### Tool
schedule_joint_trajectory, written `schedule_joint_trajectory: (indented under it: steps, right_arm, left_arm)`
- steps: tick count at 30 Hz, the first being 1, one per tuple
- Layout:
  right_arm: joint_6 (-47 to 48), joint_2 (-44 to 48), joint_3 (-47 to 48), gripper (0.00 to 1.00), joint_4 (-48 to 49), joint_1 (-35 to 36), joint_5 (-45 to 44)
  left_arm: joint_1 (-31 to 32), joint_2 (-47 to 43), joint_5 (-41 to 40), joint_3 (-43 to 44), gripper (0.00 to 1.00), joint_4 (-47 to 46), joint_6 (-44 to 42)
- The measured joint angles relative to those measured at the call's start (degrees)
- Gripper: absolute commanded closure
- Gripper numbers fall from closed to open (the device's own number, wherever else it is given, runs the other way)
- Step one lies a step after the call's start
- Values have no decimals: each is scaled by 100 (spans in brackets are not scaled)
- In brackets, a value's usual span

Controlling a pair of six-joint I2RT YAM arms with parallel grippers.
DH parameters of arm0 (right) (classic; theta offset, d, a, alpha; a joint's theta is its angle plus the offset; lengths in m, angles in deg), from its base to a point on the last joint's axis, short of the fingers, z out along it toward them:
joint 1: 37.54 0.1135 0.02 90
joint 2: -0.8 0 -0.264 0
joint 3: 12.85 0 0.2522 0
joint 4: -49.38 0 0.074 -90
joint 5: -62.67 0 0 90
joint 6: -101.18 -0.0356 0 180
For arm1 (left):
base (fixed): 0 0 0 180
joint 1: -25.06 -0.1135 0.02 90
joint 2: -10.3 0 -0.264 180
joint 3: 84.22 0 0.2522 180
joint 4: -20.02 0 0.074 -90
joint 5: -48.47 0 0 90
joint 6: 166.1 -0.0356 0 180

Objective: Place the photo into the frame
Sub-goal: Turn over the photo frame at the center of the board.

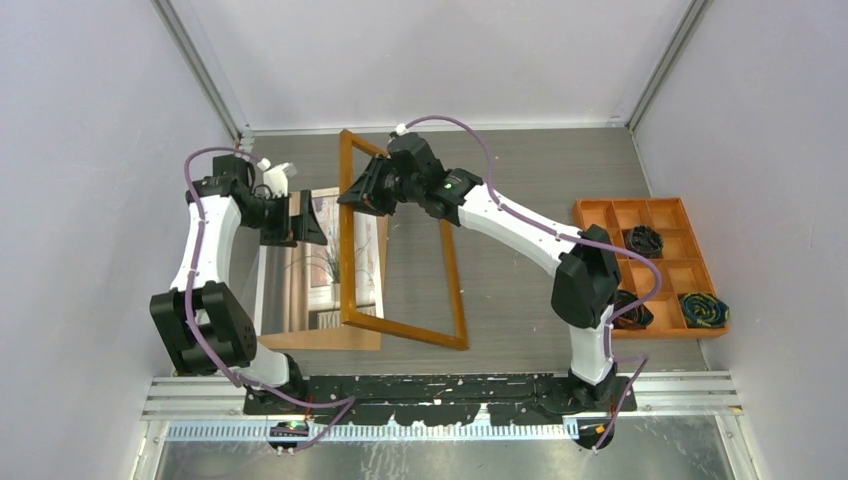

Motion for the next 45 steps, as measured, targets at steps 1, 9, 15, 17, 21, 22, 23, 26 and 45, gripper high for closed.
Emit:
schedule_joint_trajectory:
  steps: [1,9,15,17,21,22,23,26,45]
  right_arm:
    - [-170,74,-153,99,267,-52,164]
    - [-1045,157,-382,99,1325,-404,717]
    - [-1493,157,-382,99,1950,-485,1008]
    - [-1655,157,-411,99,2181,-494,1132]
    - [-1853,166,-682,87,2675,-546,1338]
    - [-1860,181,-802,83,2806,-564,1388]
    - [-1915,214,-955,79,2970,-588,1425]
    - [-2004,391,-1311,69,3318,-710,1530]
    - [-651,1115,-1080,31,890,-1156,1357]
  left_arm:
    - [13,-50,35,13,0,13,17]
    - [144,-280,310,358,0,131,197]
    - [308,-474,459,643,0,234,321]
    - [367,-531,498,726,0,260,354]
    - [560,-603,549,881,0,291,461]
    - [627,-605,557,914,0,295,481]
    - [708,-605,555,942,0,293,518]
    - [1016,-605,540,986,0,291,621]
    - [2612,-457,-133,1729,0,289,940]
